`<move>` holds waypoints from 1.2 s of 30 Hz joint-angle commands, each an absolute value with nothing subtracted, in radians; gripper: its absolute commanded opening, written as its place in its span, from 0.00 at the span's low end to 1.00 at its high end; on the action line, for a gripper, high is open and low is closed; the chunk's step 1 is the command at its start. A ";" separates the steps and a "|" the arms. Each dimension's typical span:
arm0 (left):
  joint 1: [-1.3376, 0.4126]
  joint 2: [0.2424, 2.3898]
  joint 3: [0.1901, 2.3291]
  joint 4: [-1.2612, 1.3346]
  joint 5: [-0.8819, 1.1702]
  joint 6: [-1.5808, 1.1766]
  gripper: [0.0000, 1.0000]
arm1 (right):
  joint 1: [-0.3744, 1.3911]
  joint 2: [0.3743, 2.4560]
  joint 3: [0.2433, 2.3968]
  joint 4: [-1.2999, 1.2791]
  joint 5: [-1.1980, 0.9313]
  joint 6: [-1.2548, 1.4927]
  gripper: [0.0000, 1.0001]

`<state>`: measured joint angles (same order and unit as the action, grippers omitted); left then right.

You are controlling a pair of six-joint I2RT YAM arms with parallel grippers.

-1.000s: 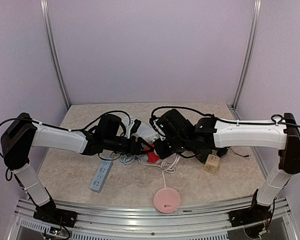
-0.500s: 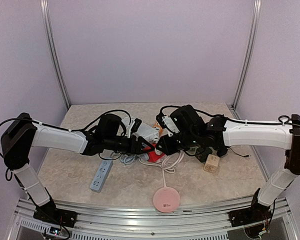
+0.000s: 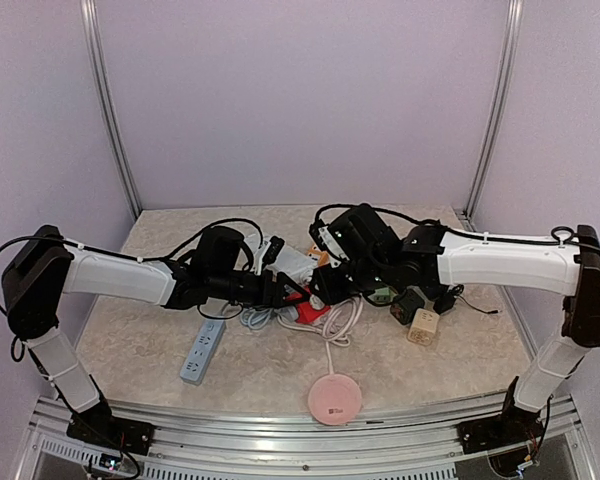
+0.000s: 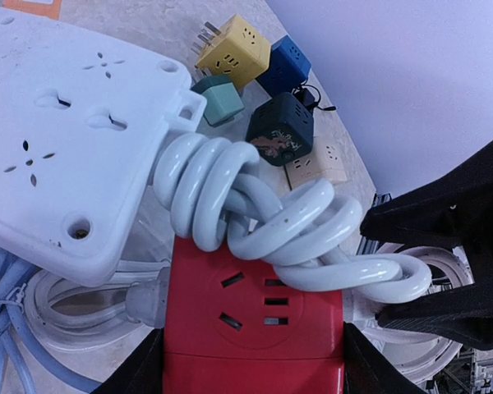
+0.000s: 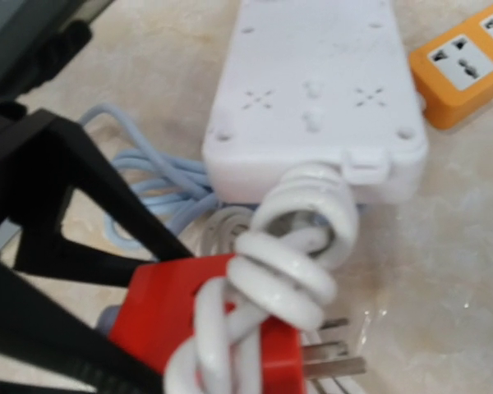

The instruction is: Pull the plug off the socket

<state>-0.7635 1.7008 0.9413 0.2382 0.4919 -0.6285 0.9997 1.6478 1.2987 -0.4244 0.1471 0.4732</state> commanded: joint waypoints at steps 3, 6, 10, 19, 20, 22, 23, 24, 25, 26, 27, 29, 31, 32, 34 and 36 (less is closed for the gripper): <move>-0.761 1.673 0.982 0.336 0.508 -0.640 0.24 | 1.009 1.674 1.324 -0.431 0.186 0.494 0.37; -0.762 1.672 0.983 0.336 0.511 -0.639 0.24 | 1.011 1.689 1.327 -0.434 0.185 0.493 0.37; -0.764 1.671 0.984 0.336 0.508 -0.639 0.24 | 1.014 1.709 1.333 -0.442 0.202 0.498 0.34; -0.769 1.670 0.989 0.332 0.506 -0.635 0.24 | 1.016 1.732 1.325 -0.407 0.223 0.510 0.07; -0.767 1.669 0.988 0.330 0.506 -0.634 0.24 | 1.016 1.731 1.323 -0.406 0.227 0.512 0.01; -0.767 1.668 0.986 0.328 0.500 -0.636 0.24 | 1.016 1.724 1.320 -0.407 0.241 0.515 0.00; -0.767 1.666 0.984 0.328 0.500 -0.635 0.24 | 1.016 1.718 1.317 -0.409 0.248 0.516 0.00; -0.766 1.665 0.983 0.327 0.498 -0.635 0.24 | 1.016 1.711 1.315 -0.410 0.257 0.515 0.00; -0.765 1.664 0.982 0.325 0.498 -0.632 0.24 | 1.015 1.704 1.310 -0.409 0.261 0.513 0.00; -0.765 1.662 0.980 0.326 0.501 -0.627 0.24 | 1.011 1.693 1.303 -0.398 0.252 0.512 0.00; -0.765 1.661 0.977 0.332 0.505 -0.623 0.24 | 1.003 1.683 1.290 -0.382 0.234 0.512 0.00; -0.765 1.656 0.968 0.348 0.518 -0.616 0.24 | 0.982 1.652 1.248 -0.326 0.166 0.521 0.00; -0.765 1.650 0.959 0.363 0.529 -0.612 0.24 | 0.950 1.621 1.193 -0.258 0.074 0.541 0.00; -0.765 1.648 0.956 0.367 0.534 -0.610 0.24 | 0.938 1.608 1.171 -0.231 0.044 0.551 0.00; -0.765 1.643 0.950 0.372 0.541 -0.608 0.24 | 0.919 1.589 1.141 -0.195 0.008 0.567 0.00; -0.765 1.641 0.945 0.376 0.546 -0.608 0.24 | 0.910 1.579 1.123 -0.173 -0.018 0.577 0.00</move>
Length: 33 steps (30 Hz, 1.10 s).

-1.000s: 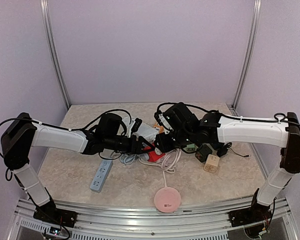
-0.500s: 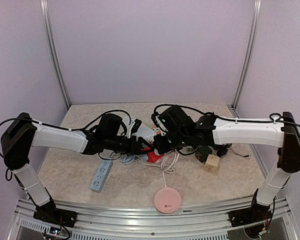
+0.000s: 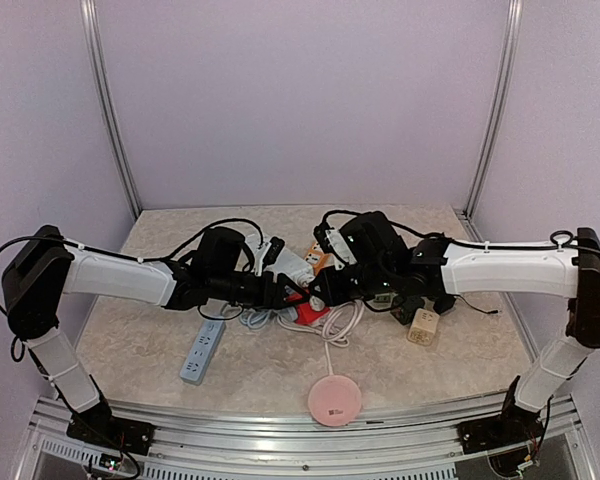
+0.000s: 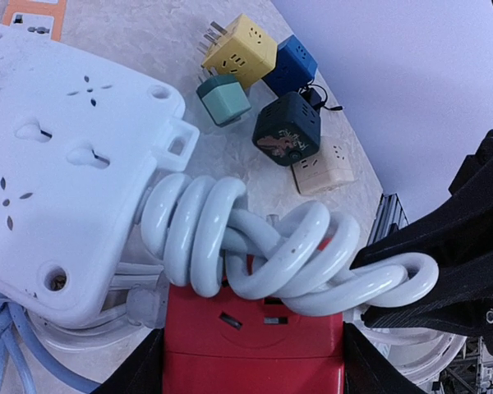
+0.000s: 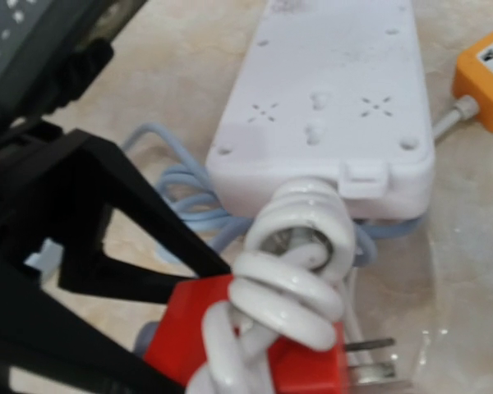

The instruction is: Pull the plug off the socket

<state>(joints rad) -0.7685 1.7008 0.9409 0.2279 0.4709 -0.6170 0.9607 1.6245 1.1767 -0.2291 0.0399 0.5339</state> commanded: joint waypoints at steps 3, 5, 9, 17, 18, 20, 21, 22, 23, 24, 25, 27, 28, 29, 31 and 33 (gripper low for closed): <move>-0.766 1.641 0.942 0.379 0.547 -0.610 0.24 | 0.908 1.575 1.122 -0.164 -0.041 0.579 0.00; -0.765 1.642 0.944 0.372 0.539 -0.615 0.24 | 0.911 1.575 1.130 -0.172 -0.025 0.571 0.00; -0.754 1.650 0.948 0.358 0.519 -0.647 0.24 | 0.945 1.584 1.175 -0.244 0.090 0.538 0.00; -0.733 1.675 0.955 0.312 0.480 -0.697 0.23 | 1.063 1.644 1.295 -0.354 0.307 0.507 0.00; -0.732 1.677 0.956 0.304 0.472 -0.699 0.23 | 1.077 1.658 1.312 -0.372 0.348 0.502 0.00; -0.730 1.681 0.956 0.293 0.464 -0.706 0.23 | 1.106 1.687 1.353 -0.413 0.409 0.493 0.00; -0.730 1.682 0.956 0.290 0.460 -0.709 0.23 | 1.119 1.703 1.374 -0.433 0.442 0.488 0.00; -0.729 1.683 0.956 0.286 0.457 -0.711 0.23 | 1.133 1.721 1.397 -0.459 0.471 0.483 0.00; -0.727 1.684 0.957 0.282 0.454 -0.713 0.23 | 1.144 1.738 1.418 -0.482 0.501 0.479 0.00; -0.726 1.684 0.957 0.280 0.452 -0.715 0.23 | 1.154 1.752 1.437 -0.503 0.524 0.476 0.00; -0.726 1.686 0.959 0.278 0.451 -0.717 0.23 | 1.161 1.764 1.452 -0.517 0.542 0.473 0.00; -0.723 1.688 0.959 0.278 0.451 -0.719 0.23 | 1.167 1.771 1.467 -0.528 0.551 0.473 0.00; -0.723 1.690 0.959 0.277 0.451 -0.719 0.23 | 1.167 1.767 1.466 -0.523 0.552 0.475 0.00; -0.723 1.690 0.959 0.278 0.453 -0.719 0.23 | 1.168 1.761 1.463 -0.519 0.554 0.476 0.00; -0.723 1.693 0.958 0.276 0.455 -0.718 0.23 | 1.167 1.748 1.460 -0.512 0.562 0.474 0.00; -0.723 1.694 0.955 0.279 0.461 -0.712 0.23 | 1.163 1.738 1.458 -0.511 0.569 0.471 0.00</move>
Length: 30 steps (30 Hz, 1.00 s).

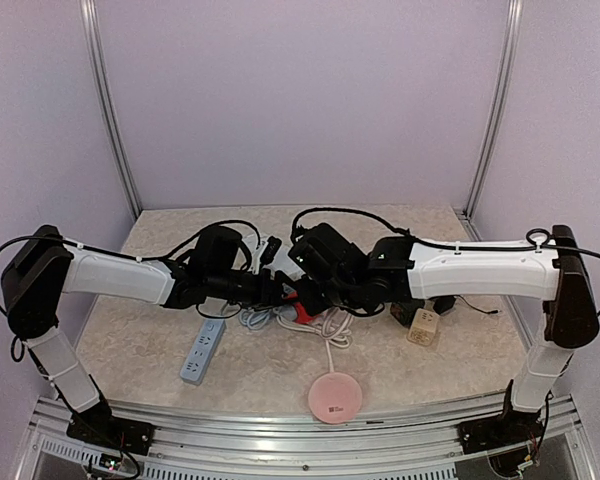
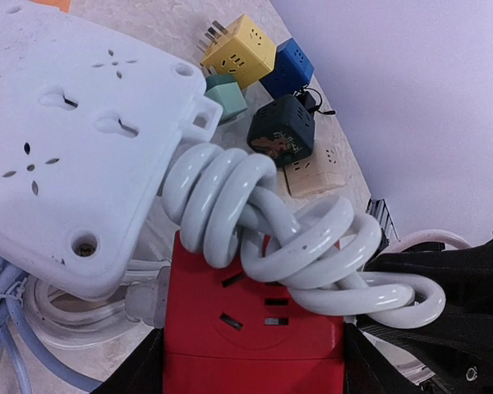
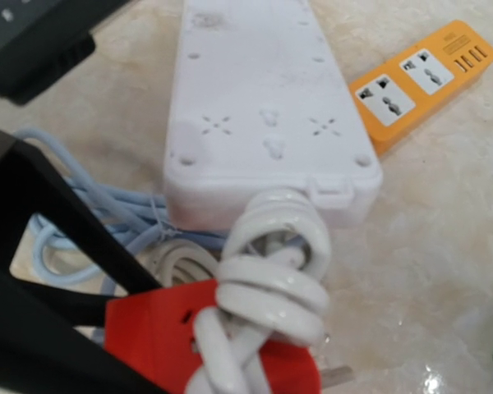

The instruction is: Pull the plug off the socket

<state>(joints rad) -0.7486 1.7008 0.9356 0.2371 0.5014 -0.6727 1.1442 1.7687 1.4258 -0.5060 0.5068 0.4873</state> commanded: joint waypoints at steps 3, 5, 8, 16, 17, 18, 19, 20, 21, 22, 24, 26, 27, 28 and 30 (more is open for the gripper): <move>-0.726 1.691 0.948 0.285 0.472 -0.688 0.23 | 1.151 1.728 1.450 -0.515 0.600 0.463 0.00; -0.731 1.685 0.939 0.301 0.480 -0.662 0.23 | 1.140 1.726 1.446 -0.536 0.628 0.460 0.00; -0.738 1.671 0.927 0.314 0.493 -0.639 0.23 | 1.104 1.704 1.417 -0.538 0.630 0.461 0.00; -0.756 1.650 0.906 0.357 0.536 -0.593 0.23 | 0.965 1.569 1.224 -0.361 0.382 0.490 0.00; -0.758 1.650 0.907 0.359 0.539 -0.589 0.23 | 0.955 1.561 1.213 -0.352 0.366 0.493 0.00; -0.760 1.648 0.908 0.359 0.541 -0.585 0.23 | 0.950 1.556 1.209 -0.348 0.360 0.494 0.00; -0.761 1.648 0.909 0.360 0.543 -0.582 0.23 | 0.948 1.554 1.206 -0.348 0.357 0.495 0.00; -0.762 1.646 0.911 0.360 0.543 -0.580 0.23 | 0.947 1.552 1.205 -0.350 0.354 0.493 0.00; -0.762 1.647 0.914 0.360 0.542 -0.579 0.23 | 0.947 1.550 1.205 -0.348 0.349 0.492 0.00; -0.762 1.649 0.915 0.356 0.539 -0.580 0.23 | 0.948 1.546 1.203 -0.341 0.340 0.488 0.00; -0.758 1.653 0.924 0.334 0.525 -0.592 0.23 | 0.948 1.537 1.198 -0.326 0.321 0.482 0.00; -0.752 1.663 0.934 0.308 0.506 -0.608 0.22 | 0.954 1.532 1.201 -0.323 0.315 0.481 0.00; -0.748 1.668 0.937 0.296 0.493 -0.620 0.22 | 0.965 1.530 1.205 -0.323 0.320 0.480 0.00; -0.744 1.675 0.939 0.286 0.479 -0.633 0.22 | 0.976 1.530 1.215 -0.327 0.332 0.480 0.00; -0.733 1.687 0.943 0.269 0.466 -0.656 0.22 | 1.004 1.534 1.233 -0.337 0.357 0.481 0.00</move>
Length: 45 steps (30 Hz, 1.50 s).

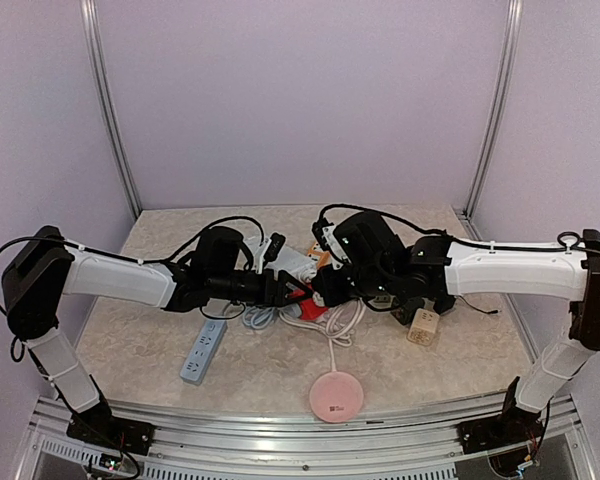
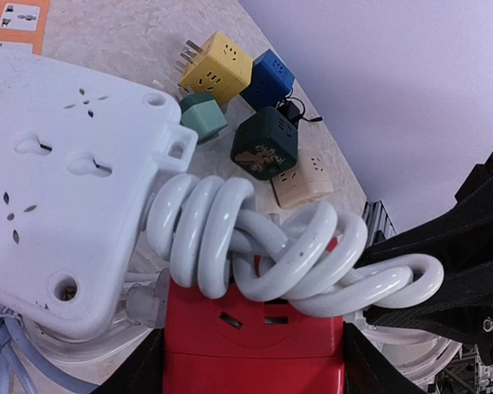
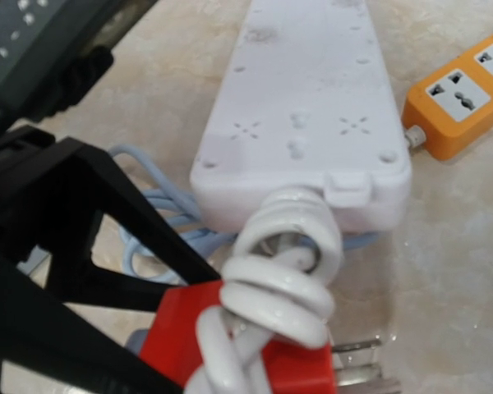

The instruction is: Pull the plug off the socket

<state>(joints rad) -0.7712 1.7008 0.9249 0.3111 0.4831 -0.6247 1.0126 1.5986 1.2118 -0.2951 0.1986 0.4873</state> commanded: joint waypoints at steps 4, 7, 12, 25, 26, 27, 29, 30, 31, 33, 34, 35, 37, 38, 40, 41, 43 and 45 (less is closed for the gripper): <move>-0.731 1.710 0.972 0.196 0.415 -0.657 0.22 | 1.065 1.567 1.289 -0.375 0.413 0.479 0.00; -0.728 1.726 0.983 0.179 0.410 -0.664 0.22 | 1.105 1.597 1.324 -0.387 0.446 0.477 0.00; -0.726 1.742 0.994 0.174 0.405 -0.667 0.22 | 1.142 1.637 1.360 -0.365 0.423 0.477 0.00; -0.731 1.708 0.917 0.313 0.491 -0.620 0.22 | 1.070 1.556 1.296 -0.335 0.396 0.474 0.00; -0.735 1.701 0.909 0.326 0.501 -0.606 0.22 | 1.056 1.546 1.282 -0.332 0.389 0.476 0.00; -0.739 1.690 0.902 0.337 0.514 -0.588 0.22 | 1.042 1.539 1.272 -0.332 0.393 0.476 0.00; -0.751 1.673 0.892 0.346 0.526 -0.554 0.22 | 1.012 1.528 1.243 -0.333 0.389 0.480 0.00; -0.758 1.665 0.891 0.344 0.530 -0.537 0.22 | 0.998 1.523 1.230 -0.328 0.384 0.483 0.00; -0.766 1.655 0.890 0.341 0.531 -0.523 0.22 | 0.987 1.519 1.218 -0.322 0.379 0.486 0.00; -0.774 1.643 0.887 0.339 0.533 -0.504 0.22 | 0.975 1.513 1.209 -0.320 0.384 0.486 0.00; -0.775 1.636 0.886 0.339 0.530 -0.501 0.22 | 0.972 1.511 1.209 -0.324 0.388 0.486 0.00; -0.776 1.633 0.885 0.337 0.524 -0.498 0.22 | 0.972 1.510 1.207 -0.326 0.388 0.486 0.00; -0.774 1.631 0.889 0.319 0.506 -0.504 0.22 | 0.972 1.509 1.208 -0.313 0.367 0.484 0.00; -0.772 1.636 0.892 0.308 0.497 -0.509 0.22 | 0.973 1.510 1.209 -0.309 0.352 0.483 0.00; -0.766 1.645 0.900 0.289 0.475 -0.535 0.21 | 0.987 1.517 1.213 -0.306 0.343 0.483 0.00; -0.761 1.652 0.902 0.281 0.467 -0.551 0.20 | 0.998 1.520 1.217 -0.307 0.346 0.484 0.00; -0.747 1.664 0.903 0.275 0.460 -0.586 0.20 | 1.019 1.523 1.225 -0.306 0.355 0.485 0.00; -0.733 1.675 0.901 0.273 0.457 -0.616 0.20 | 1.041 1.523 1.234 -0.301 0.361 0.489 0.00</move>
<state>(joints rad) -0.7795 1.6890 0.9108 0.3290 0.4816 -0.5789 1.0405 1.5784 1.2118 -0.3199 0.2298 0.4873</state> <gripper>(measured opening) 0.614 0.120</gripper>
